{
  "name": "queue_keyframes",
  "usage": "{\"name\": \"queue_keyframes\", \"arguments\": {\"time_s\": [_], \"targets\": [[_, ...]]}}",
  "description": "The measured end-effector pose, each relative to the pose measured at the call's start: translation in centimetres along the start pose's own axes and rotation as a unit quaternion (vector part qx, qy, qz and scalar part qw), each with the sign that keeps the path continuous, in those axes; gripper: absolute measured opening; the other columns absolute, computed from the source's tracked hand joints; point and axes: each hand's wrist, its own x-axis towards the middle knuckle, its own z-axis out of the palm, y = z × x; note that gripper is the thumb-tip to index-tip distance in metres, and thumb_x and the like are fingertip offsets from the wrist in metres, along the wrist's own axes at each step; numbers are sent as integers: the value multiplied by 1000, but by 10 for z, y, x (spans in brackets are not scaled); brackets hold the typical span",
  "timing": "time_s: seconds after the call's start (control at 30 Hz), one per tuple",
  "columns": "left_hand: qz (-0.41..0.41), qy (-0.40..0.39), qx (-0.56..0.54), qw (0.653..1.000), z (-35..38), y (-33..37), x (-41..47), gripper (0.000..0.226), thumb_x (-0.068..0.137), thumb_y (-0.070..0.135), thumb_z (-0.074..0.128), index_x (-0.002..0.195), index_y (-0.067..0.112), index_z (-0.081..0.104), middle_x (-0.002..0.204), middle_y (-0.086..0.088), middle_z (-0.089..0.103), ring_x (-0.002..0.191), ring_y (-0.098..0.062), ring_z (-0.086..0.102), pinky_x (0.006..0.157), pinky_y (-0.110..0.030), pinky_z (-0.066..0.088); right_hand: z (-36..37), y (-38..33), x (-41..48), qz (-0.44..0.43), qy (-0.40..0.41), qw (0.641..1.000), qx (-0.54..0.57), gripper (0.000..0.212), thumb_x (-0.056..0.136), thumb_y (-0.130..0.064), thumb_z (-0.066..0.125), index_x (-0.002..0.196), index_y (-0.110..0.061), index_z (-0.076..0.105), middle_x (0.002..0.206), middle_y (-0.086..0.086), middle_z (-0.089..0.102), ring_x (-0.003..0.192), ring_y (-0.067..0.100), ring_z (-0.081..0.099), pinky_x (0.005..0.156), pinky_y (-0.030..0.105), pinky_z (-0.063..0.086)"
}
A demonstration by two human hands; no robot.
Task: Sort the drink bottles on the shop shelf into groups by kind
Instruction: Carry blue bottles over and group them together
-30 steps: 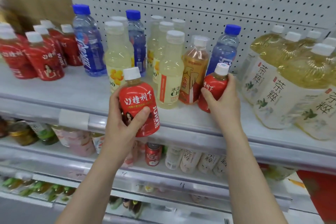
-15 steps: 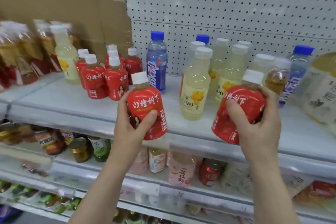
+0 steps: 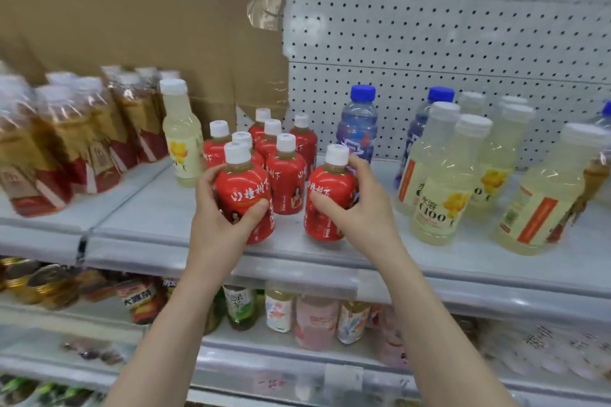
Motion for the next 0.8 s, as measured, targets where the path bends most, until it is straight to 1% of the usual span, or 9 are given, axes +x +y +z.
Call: {"name": "queue_keyframes", "arguments": {"time_s": [0.07,0.13,0.2,0.3,0.43,0.53,0.63,0.7,0.8], "targets": [[7,-12,15,1000,2,-8,6,71,80,26,80,132,41,35,128,11,56,109,5,57,89,-21,49,14,3,6,-8,-11,1000,-27,75,69,-63,70,134,-41,41,120,-9,62,108,16,60,95,43,52],[16,-22,36,999,5,-16,9,73,79,24,82,133,42,35,127,11,56,109,7,56,90,-23,49,22,5,10,-25,-14,998,-54,69,74,-56,71,133,-40,40,121,-11,62,110,19,58,96,44,50],[22,-28,51,998,6,-22,11,75,79,23,82,133,42,34,129,10,55,111,4,56,92,-26,49,26,6,16,-33,-11,997,-72,66,79,-48,72,135,-36,40,124,-10,61,111,19,57,98,42,48],[31,-35,63,997,6,-27,13,76,78,25,82,133,44,33,133,8,52,115,-5,56,90,-22,47,29,10,27,-31,-11,996,-83,64,84,-42,71,140,-30,41,129,-8,59,116,16,55,102,39,45],[41,-17,112,993,10,-29,17,79,75,33,83,136,43,33,131,8,41,123,-14,48,100,-32,44,33,20,42,-19,-5,994,-104,70,86,-46,68,147,-28,37,138,-2,55,124,18,54,105,46,46],[52,6,170,984,14,-26,22,83,72,33,85,139,32,35,133,4,44,124,-19,47,104,-40,43,32,21,47,-3,-13,993,-117,75,86,-48,68,150,-29,33,142,-1,52,128,21,52,106,47,46],[45,18,197,979,19,-24,26,88,71,34,86,142,28,34,139,-3,44,129,-23,45,109,-45,41,26,18,41,-5,-23,988,-150,77,89,-45,69,153,-25,30,144,3,49,131,21,48,112,40,41],[35,33,219,974,22,-21,24,91,72,32,86,146,24,33,144,-7,39,133,-26,41,111,-42,37,11,11,28,-40,35,982,-182,72,92,-40,68,152,-19,35,143,4,50,130,21,46,109,25,32],[71,92,247,962,33,-6,13,90,75,22,84,148,17,32,149,-13,32,138,-29,33,111,-32,24,-28,5,4,-132,237,938,-216,53,90,-24,71,137,-10,52,125,6,58,113,23,51,98,20,31]]}}
